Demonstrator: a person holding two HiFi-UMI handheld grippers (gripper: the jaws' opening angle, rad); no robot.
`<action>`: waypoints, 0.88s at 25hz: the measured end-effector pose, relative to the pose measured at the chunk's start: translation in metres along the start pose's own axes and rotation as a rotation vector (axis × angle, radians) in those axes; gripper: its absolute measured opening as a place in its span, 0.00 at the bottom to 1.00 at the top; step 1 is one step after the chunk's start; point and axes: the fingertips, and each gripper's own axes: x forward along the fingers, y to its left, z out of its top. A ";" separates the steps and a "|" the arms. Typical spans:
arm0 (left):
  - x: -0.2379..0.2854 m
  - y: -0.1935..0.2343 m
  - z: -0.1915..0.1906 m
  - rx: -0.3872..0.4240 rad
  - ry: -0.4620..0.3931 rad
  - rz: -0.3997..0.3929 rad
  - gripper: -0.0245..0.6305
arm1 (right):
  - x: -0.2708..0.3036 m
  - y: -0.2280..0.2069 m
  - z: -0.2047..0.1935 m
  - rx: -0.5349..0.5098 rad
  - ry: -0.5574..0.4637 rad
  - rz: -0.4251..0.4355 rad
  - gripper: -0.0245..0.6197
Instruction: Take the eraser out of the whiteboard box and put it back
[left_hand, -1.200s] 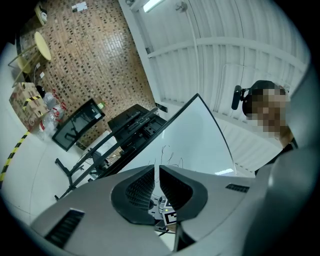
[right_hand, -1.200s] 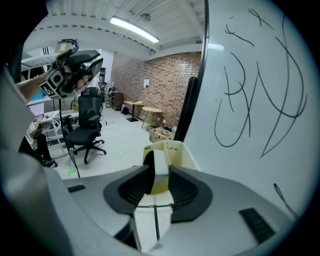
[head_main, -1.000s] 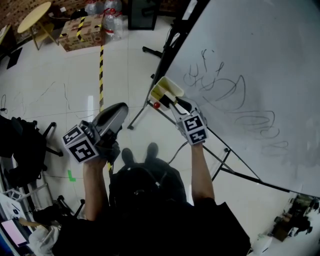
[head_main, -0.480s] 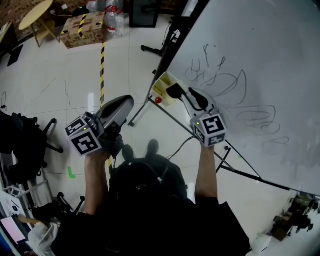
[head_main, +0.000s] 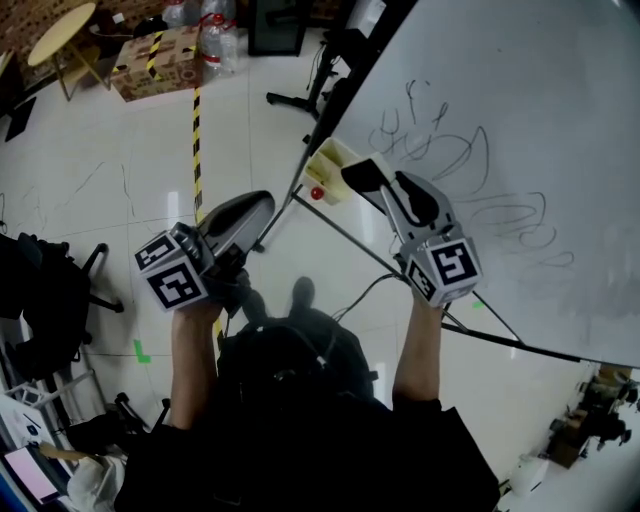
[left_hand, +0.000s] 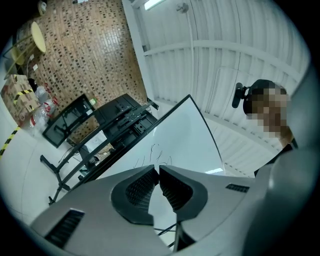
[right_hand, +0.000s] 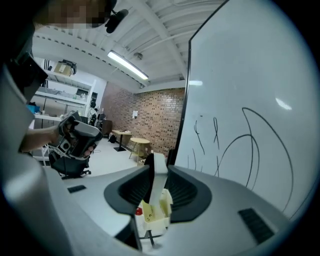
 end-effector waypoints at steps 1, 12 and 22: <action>-0.003 -0.001 -0.001 -0.001 0.004 -0.004 0.06 | -0.003 0.003 0.003 -0.001 -0.001 -0.007 0.25; -0.028 -0.010 -0.009 0.005 0.048 -0.071 0.06 | -0.040 0.047 0.029 0.001 -0.012 -0.055 0.25; -0.029 -0.012 -0.036 -0.065 0.050 -0.093 0.06 | -0.082 0.062 0.029 0.015 -0.019 -0.082 0.25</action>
